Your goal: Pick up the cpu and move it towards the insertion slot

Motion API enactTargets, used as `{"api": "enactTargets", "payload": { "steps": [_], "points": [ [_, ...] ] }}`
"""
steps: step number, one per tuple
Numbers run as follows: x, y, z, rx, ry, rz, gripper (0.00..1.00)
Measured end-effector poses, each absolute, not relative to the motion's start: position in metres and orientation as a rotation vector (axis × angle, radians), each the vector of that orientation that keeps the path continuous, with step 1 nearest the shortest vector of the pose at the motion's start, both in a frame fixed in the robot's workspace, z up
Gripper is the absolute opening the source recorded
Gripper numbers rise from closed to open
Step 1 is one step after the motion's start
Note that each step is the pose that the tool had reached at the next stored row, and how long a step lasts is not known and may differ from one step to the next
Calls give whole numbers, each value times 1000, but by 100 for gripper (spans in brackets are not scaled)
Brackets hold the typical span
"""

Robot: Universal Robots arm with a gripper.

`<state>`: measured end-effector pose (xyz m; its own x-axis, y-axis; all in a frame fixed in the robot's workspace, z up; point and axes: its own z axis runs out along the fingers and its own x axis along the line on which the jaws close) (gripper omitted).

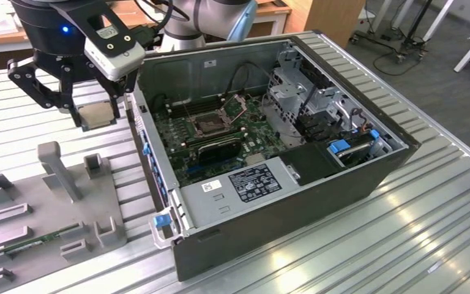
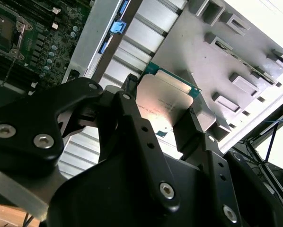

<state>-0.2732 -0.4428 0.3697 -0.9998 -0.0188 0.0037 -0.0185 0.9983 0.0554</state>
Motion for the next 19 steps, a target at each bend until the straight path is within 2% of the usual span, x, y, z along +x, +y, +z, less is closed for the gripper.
{"api": "enactTargets", "payload": {
  "steps": [19],
  "points": [
    [-248,-443,370,29,-3136,-87,55]
  ]
}}
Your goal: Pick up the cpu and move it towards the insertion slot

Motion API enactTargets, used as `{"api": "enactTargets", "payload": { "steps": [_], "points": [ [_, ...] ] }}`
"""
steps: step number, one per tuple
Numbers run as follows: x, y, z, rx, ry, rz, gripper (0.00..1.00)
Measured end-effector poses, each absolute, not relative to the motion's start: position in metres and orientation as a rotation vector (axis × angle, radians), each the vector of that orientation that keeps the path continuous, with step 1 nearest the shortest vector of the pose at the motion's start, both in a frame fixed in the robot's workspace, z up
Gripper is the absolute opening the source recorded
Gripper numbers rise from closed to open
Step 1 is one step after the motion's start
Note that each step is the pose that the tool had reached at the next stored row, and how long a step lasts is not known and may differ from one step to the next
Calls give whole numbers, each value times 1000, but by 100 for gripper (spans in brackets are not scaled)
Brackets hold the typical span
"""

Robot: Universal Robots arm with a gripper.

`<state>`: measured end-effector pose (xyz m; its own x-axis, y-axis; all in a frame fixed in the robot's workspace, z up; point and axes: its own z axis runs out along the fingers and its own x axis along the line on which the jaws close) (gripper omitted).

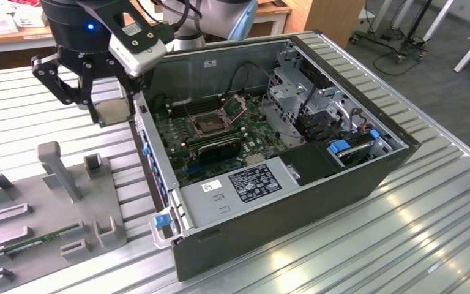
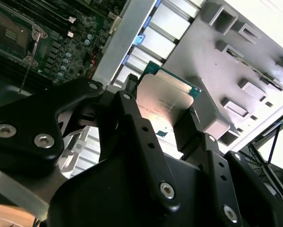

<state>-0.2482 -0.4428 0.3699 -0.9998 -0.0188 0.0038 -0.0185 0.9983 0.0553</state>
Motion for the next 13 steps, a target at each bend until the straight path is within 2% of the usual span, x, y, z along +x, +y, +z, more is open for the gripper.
{"api": "enactTargets", "payload": {
  "steps": [13],
  "points": [
    [-212,-443,370,29,-3136,-87,55]
  ]
}}
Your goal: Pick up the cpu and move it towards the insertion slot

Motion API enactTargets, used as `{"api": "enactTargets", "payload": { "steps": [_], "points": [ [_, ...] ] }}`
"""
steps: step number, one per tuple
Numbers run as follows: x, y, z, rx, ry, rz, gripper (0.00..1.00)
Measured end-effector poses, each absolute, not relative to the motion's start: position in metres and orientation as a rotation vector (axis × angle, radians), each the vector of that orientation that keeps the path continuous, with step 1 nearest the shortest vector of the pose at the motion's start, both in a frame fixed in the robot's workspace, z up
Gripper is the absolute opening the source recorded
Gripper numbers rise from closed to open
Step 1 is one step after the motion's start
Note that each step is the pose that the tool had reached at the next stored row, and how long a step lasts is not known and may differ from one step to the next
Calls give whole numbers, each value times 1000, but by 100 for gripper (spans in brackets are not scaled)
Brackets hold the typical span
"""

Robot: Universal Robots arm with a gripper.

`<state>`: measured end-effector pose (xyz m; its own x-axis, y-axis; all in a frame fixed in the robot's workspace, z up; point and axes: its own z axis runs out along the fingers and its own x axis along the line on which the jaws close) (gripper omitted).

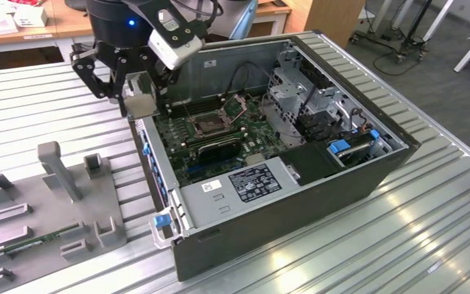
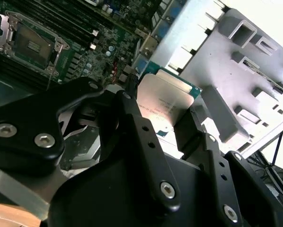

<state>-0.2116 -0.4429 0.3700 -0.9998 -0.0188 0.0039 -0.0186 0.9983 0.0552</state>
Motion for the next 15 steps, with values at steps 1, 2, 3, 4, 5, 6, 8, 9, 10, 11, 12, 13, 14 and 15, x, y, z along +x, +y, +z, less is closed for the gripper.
{"api": "enactTargets", "payload": {
  "steps": [1,2,3,4,5,6,8,9,10,11,12,13,14,15],
  "points": [
    [-209,-443,370,29,-3136,-87,55],
    [-206,-443,370,29,-3136,-87,55],
    [-203,-443,370,29,-3136,-87,55],
    [-200,-443,370,29,-3136,-87,55],
    [-198,-443,370,29,-3136,-87,55],
    [-195,-443,370,29,-3136,-87,55],
    [-189,-443,370,29,-3136,-87,55],
    [-186,-443,370,29,-3136,-87,55],
    [-184,-443,370,29,-3136,-87,55],
    [-181,-443,370,29,-3136,-87,55],
    [-178,-443,370,29,-3136,-87,55],
    [-175,-443,370,29,-3136,-87,55],
    [-171,-443,370,29,-3136,-87,55],
    [-168,-443,370,29,-3136,-87,55]
  ]
}}
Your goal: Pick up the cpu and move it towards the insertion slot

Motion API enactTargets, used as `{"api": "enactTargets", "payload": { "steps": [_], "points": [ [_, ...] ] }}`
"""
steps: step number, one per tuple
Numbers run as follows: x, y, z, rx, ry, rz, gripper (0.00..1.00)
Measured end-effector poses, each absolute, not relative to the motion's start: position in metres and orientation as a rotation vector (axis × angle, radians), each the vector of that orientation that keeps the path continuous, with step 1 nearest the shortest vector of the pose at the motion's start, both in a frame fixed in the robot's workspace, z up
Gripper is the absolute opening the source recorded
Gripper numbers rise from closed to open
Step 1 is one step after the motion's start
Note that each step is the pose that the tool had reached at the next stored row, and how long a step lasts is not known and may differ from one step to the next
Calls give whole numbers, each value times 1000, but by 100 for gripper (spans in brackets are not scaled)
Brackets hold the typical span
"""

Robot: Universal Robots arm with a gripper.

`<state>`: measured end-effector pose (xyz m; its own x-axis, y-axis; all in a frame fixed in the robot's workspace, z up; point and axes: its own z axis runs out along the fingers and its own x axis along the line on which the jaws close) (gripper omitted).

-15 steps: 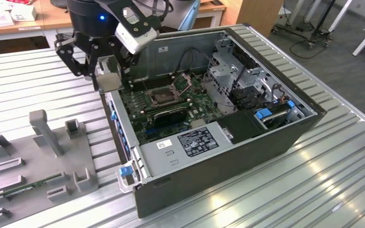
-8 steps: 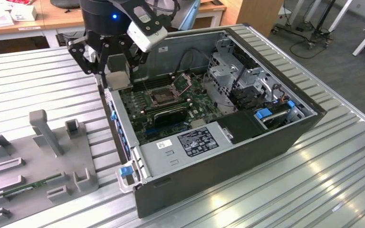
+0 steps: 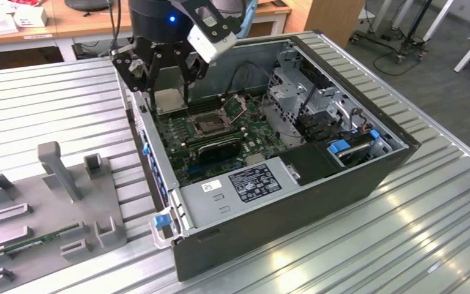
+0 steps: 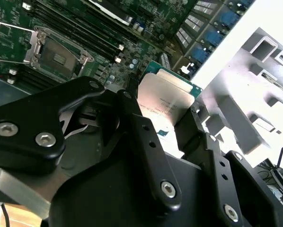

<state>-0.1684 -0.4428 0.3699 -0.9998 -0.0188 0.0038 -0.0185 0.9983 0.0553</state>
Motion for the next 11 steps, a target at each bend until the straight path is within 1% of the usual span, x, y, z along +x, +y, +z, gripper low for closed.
{"api": "enactTargets", "payload": {
  "steps": [11],
  "points": [
    [-142,-443,370,29,-3136,-87,55]
  ]
}}
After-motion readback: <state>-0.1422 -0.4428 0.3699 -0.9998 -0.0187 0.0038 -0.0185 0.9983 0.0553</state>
